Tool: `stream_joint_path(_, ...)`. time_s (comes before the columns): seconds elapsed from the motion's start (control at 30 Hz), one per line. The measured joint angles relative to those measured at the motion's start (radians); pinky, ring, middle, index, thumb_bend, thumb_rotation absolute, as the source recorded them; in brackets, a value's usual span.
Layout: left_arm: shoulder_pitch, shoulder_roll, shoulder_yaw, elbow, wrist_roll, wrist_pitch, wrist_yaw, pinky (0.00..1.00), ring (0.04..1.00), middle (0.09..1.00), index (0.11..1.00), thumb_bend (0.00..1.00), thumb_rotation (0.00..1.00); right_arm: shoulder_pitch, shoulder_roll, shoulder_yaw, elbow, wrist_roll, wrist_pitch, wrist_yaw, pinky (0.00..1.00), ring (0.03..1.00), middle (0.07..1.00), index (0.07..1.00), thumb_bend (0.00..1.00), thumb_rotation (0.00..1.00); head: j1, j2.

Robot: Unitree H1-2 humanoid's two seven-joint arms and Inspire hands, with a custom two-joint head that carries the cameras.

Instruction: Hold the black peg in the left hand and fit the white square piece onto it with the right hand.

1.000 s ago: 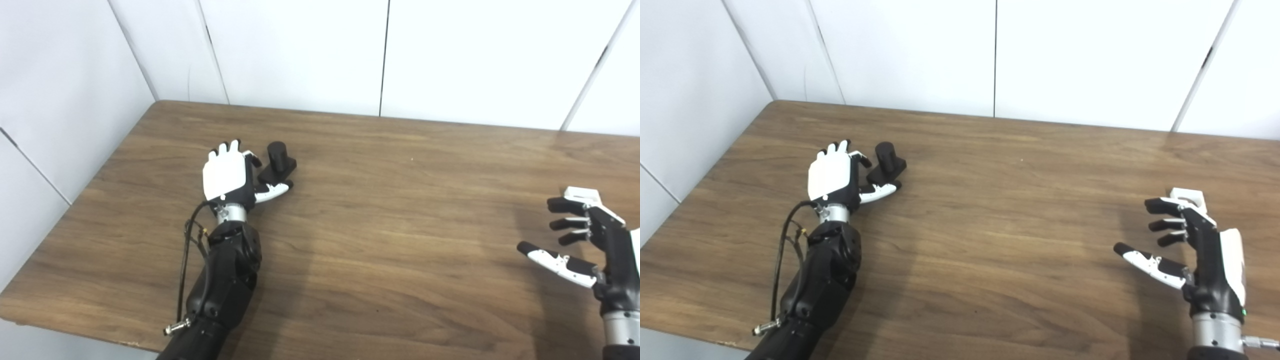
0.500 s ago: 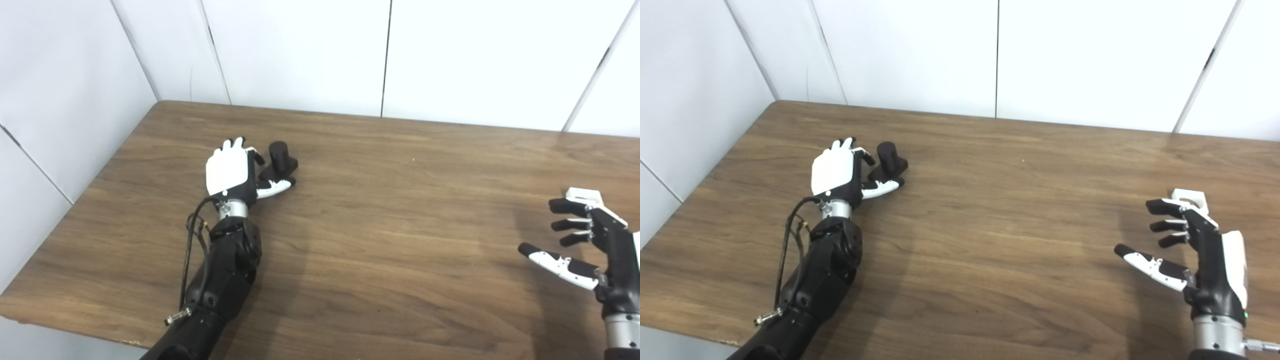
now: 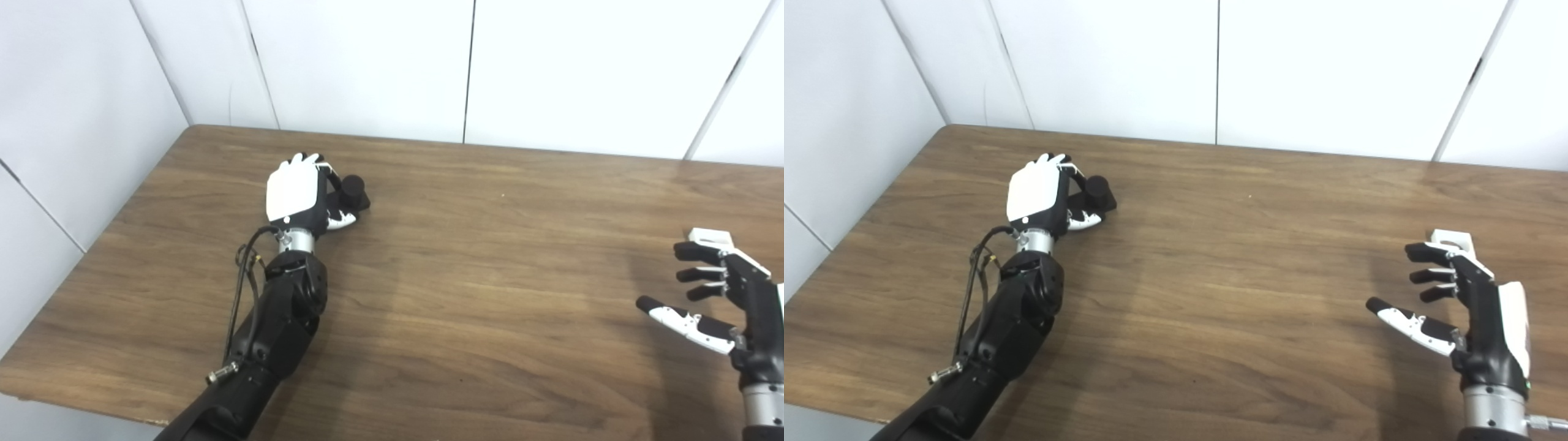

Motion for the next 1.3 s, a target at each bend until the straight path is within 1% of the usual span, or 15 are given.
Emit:
stream_joint_path(0.13,0.0,0.004,-0.004,-0.001,-0.016,-0.001,0.0,0.88,0.922,0.872,0.487,0.51,0.08,0.0,0.0,0.0,-0.001,0.0,0.0,0.003,0.45,0.586,0.676,0.649,0.63,0.0,0.0,0.0)
stream_joint_path(0.17,0.0,0.005,-0.005,-0.001,-0.016,-0.001,0.0,0.89,0.923,0.871,0.487,0.51,0.08,0.0,0.0,0.0,-0.001,0.0,0.001,0.004,0.46,0.588,0.677,0.649,0.63,0.0,0.0,0.0)
stream_joint_path(0.37,0.003,0.005,-0.006,-0.008,-0.021,0.002,-0.002,0.91,0.931,0.877,0.486,0.51,0.08,0.003,0.0,0.0,-0.007,-0.001,0.006,0.005,0.45,0.587,0.676,0.647,0.63,0.0,-0.002,0.002)
stream_joint_path(0.47,0.006,0.007,-0.006,-0.016,-0.03,0.003,-0.011,0.95,0.94,0.883,0.487,0.51,0.08,0.003,0.0,0.0,-0.007,-0.001,0.006,0.005,0.45,0.59,0.678,0.648,0.63,0.0,0.0,0.002)
stream_joint_path(0.53,0.011,0.014,-0.001,-0.033,-0.065,-0.003,-0.036,0.99,0.956,0.889,0.487,0.52,0.08,0.003,0.0,0.0,-0.007,-0.003,0.006,0.005,0.45,0.589,0.678,0.648,0.63,0.0,0.0,0.002)
stream_joint_path(0.57,0.017,0.023,0.004,-0.045,-0.095,-0.017,-0.05,1.0,0.962,0.891,0.487,0.52,0.08,0.004,0.0,0.0,-0.007,-0.005,0.006,0.005,0.45,0.589,0.678,0.649,0.63,0.0,0.0,0.002)
stream_joint_path(0.7,0.042,0.057,0.0,-0.092,-0.157,-0.063,-0.108,0.98,0.956,0.888,0.487,0.52,0.09,0.005,0.0,0.0,-0.007,-0.005,0.006,0.005,0.46,0.591,0.679,0.654,0.63,0.0,-0.003,0.003)
stream_joint_path(0.87,0.061,0.099,-0.002,-0.124,-0.271,-0.164,-0.203,1.0,0.986,0.92,0.49,0.52,0.09,0.005,0.0,0.003,-0.007,-0.008,0.005,0.005,0.45,0.58,0.67,0.649,0.63,0.0,-0.005,0.005)
stream_joint_path(1.0,0.062,0.117,-0.013,-0.127,-0.345,-0.239,-0.271,0.97,0.977,0.923,0.493,0.52,0.09,0.005,0.0,0.007,-0.007,-0.01,0.005,0.005,0.45,0.575,0.668,0.643,0.63,0.0,-0.006,0.006)
stream_joint_path(1.17,0.054,0.143,-0.043,-0.123,-0.387,-0.335,-0.343,0.98,0.987,0.933,0.495,0.52,0.09,0.008,0.0,0.009,-0.007,-0.024,0.005,0.004,0.45,0.584,0.673,0.644,0.63,0.0,-0.011,0.008)
stream_joint_path(1.3,0.044,0.15,-0.067,-0.114,-0.406,-0.401,-0.383,0.98,0.998,0.936,0.494,0.52,0.09,0.01,0.0,0.01,-0.007,-0.027,0.005,0.004,0.45,0.585,0.673,0.645,0.63,0.0,-0.018,0.009)
